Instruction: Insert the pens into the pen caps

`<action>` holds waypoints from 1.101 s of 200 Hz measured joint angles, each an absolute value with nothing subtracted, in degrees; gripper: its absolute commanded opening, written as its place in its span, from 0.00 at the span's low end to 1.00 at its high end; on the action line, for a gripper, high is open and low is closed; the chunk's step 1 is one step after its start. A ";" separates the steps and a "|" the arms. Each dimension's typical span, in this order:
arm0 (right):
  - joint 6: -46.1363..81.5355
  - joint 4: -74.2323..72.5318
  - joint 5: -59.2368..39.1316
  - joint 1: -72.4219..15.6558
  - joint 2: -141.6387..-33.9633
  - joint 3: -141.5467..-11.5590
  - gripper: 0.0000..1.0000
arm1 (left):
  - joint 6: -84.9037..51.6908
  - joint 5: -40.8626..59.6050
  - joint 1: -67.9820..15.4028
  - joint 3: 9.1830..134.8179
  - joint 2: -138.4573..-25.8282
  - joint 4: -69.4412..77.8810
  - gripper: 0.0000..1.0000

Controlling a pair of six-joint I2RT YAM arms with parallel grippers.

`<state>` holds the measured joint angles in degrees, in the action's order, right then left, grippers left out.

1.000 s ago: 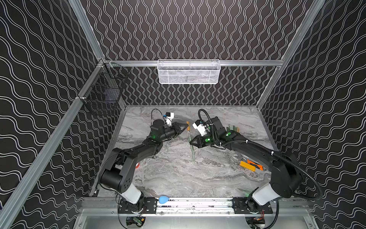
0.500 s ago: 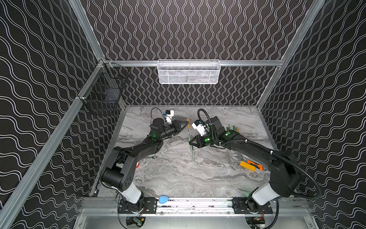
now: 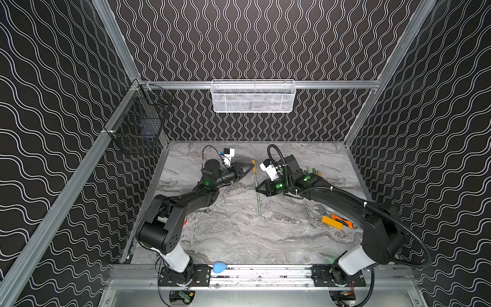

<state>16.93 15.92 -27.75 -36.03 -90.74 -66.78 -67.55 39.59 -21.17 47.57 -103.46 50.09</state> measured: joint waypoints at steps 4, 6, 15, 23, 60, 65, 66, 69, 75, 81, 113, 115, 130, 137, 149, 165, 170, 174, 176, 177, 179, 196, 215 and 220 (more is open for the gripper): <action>16.93 15.92 -27.75 -36.01 -90.70 -66.76 0.01 | -67.57 39.59 -21.17 47.57 -103.50 50.22 0.00; 16.95 15.92 -27.75 -35.99 -90.70 -66.76 0.01 | -67.59 39.59 -21.17 47.55 -103.55 50.28 0.00; 16.95 15.88 -27.75 -35.94 -90.61 -66.67 0.01 | -67.72 39.72 -21.17 47.55 -103.63 50.48 0.00; 16.93 15.84 -27.77 -35.90 -90.56 -66.63 0.01 | -67.72 39.79 -21.17 47.55 -103.63 50.52 0.00; 16.95 15.44 -27.94 -35.77 -90.45 -66.41 0.01 | -67.72 40.29 -21.17 47.55 -103.85 51.03 0.00; 16.95 15.42 -27.97 -35.73 -90.43 -66.39 0.01 | -67.72 40.38 -21.17 47.55 -103.88 51.03 0.00; 16.95 15.40 -27.99 -35.70 -90.43 -66.39 0.01 | -67.72 40.40 -21.17 47.55 -103.88 51.03 0.00; 16.95 15.33 -28.01 -35.68 -90.43 -66.39 0.01 | -67.72 40.47 -21.17 47.57 -103.88 51.03 0.00; 16.95 15.25 -28.14 -35.62 -90.43 -66.39 0.01 | -67.72 40.49 -21.17 47.59 -103.88 50.98 0.00; 16.95 15.14 -28.14 -35.62 -90.43 -66.39 0.01 | -67.70 40.58 -21.17 47.66 -103.88 50.98 0.00; 16.95 14.81 -28.18 -35.57 -90.45 -66.41 0.01 | -67.70 40.71 -21.34 47.83 -103.88 50.94 0.00; 16.97 14.72 -28.18 -35.57 -90.45 -66.41 0.01 | -67.70 40.73 -21.37 47.88 -103.88 50.94 0.00; 16.97 14.28 -28.38 -35.51 -90.61 -66.59 0.01 | -67.64 40.73 -21.47 48.14 -103.90 50.92 0.00; 16.99 14.13 -28.40 -35.46 -90.70 -66.70 0.01 | -67.46 40.75 -21.58 48.31 -103.90 50.78 0.00; 17.12 13.58 -28.62 -35.35 -90.89 -66.96 0.01 | -67.16 40.80 -21.80 48.58 -103.74 49.98 0.00; 17.15 13.58 -29.08 -35.24 -91.13 -67.40 0.01 | -66.46 40.62 -21.93 48.82 -103.04 48.84 0.00; 17.15 13.58 -29.26 -35.20 -91.20 -67.53 0.01 | -65.82 40.60 -21.96 48.82 -102.76 48.62 0.00; 17.15 13.58 -29.28 -35.18 -91.20 -67.59 0.01 | -65.67 40.53 -21.98 48.82 -102.59 48.45 0.00; 17.15 13.58 -29.30 -35.18 -91.22 -67.64 0.01 | -65.63 40.49 -21.98 48.82 -102.48 48.31 0.00; 17.15 13.56 -29.30 -35.18 -91.22 -67.64 0.01 | -65.60 40.47 -21.98 48.82 -102.43 48.27 0.00; 17.15 13.54 -29.32 -35.18 -91.22 -67.66 0.01 | -65.58 40.40 -21.98 48.82 -102.32 48.18 0.00; 17.15 13.41 -29.45 -35.09 -91.22 -67.68 0.01 | -64.29 40.10 -22.00 48.82 -101.58 47.03 0.00; 17.23 13.41 -29.45 -34.87 -91.22 -67.70 0.00 | -63.64 39.57 -22.02 48.82 -100.82 45.69 0.00; 17.37 13.39 -29.45 -34.79 -91.22 -67.72 0.00 | -63.16 39.51 -22.02 48.82 -100.60 45.39 0.00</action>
<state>17.37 13.39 -29.45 -34.79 -91.22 -67.72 -63.16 39.51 -22.02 48.82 -100.60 45.39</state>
